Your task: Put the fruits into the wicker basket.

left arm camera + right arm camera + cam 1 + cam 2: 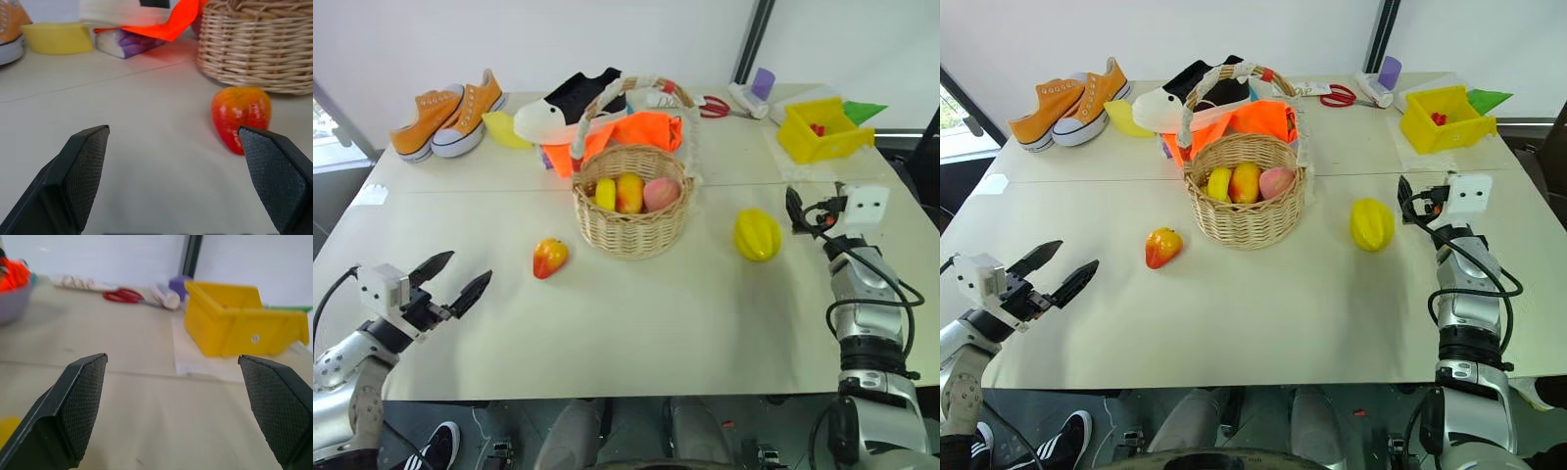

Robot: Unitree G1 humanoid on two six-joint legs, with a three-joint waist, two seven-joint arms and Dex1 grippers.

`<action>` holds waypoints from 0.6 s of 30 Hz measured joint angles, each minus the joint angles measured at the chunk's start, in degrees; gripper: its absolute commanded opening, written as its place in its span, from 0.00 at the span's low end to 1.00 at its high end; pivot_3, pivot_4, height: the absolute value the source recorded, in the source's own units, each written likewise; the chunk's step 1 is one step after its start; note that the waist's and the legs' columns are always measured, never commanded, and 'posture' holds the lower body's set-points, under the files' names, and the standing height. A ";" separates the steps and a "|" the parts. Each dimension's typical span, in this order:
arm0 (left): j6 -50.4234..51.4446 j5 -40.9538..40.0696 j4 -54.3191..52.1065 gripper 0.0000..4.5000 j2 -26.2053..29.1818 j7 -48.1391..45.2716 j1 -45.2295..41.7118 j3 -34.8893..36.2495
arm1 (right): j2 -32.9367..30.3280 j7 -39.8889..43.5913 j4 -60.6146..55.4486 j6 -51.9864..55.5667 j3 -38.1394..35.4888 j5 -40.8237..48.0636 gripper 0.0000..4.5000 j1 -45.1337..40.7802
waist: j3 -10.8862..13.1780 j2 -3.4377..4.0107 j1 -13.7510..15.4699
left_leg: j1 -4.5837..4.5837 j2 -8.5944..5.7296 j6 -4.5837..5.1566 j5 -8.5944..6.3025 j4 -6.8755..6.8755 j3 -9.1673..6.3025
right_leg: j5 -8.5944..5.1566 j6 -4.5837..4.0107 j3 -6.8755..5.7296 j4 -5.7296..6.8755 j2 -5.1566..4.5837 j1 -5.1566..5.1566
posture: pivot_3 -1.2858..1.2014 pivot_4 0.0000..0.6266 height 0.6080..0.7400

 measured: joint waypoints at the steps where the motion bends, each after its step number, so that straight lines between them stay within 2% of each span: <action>1: 0.40 -0.50 -0.99 1.00 0.44 -0.32 -0.28 -0.09 | 0.53 0.25 -3.48 1.30 0.29 0.65 0.99 1.40 | 0.00 0.00 0.09 | 0.00 0.00 0.00 0.00 -0.01 -0.01 | 0.00 0.00 0.00 0.00 0.00 0.00 | 0.52 0.24 1.00; 6: 4.65 -2.91 -6.49 1.00 1.99 -1.79 -2.54 -2.62 | 1.20 -1.32 -25.04 15.09 1.92 4.16 0.99 12.99 | 0.00 0.01 0.51 | -0.04 -0.02 -0.01 -0.01 -0.07 0.00 | -0.01 0.00 0.04 -0.04 -0.02 -0.06 | 0.52 0.24 1.00; 9: 7.18 -4.15 -9.15 1.00 2.74 -3.59 -3.28 -5.17 | 0.17 -3.59 -34.81 25.48 2.14 6.00 0.99 16.62 | 0.00 0.05 0.02 | -0.02 -0.01 -0.02 -0.01 -0.08 0.03 | -0.03 -0.06 0.08 -0.03 -0.02 -0.06 | 0.52 0.24 1.00; 14: 9.49 -4.64 -11.35 1.00 4.12 -7.24 -4.24 -9.07 | -2.33 -6.32 -44.29 40.35 3.70 6.80 0.99 17.59 | 0.00 0.06 -0.09 | -0.02 0.02 -0.02 -0.01 -0.11 0.06 | -0.11 -0.18 0.09 -0.06 -0.03 -0.08 | 0.52 0.24 1.00; 18: 9.95 -4.63 -11.43 1.00 4.32 -9.35 -6.04 -11.22 | -2.75 -8.04 -46.45 51.73 6.10 8.00 0.99 14.12 | 0.01 0.08 0.09 | -0.05 0.01 -0.01 -0.01 -0.12 0.06 | -0.11 -0.19 0.08 -0.12 -0.05 -0.09 | 0.52 0.24 1.00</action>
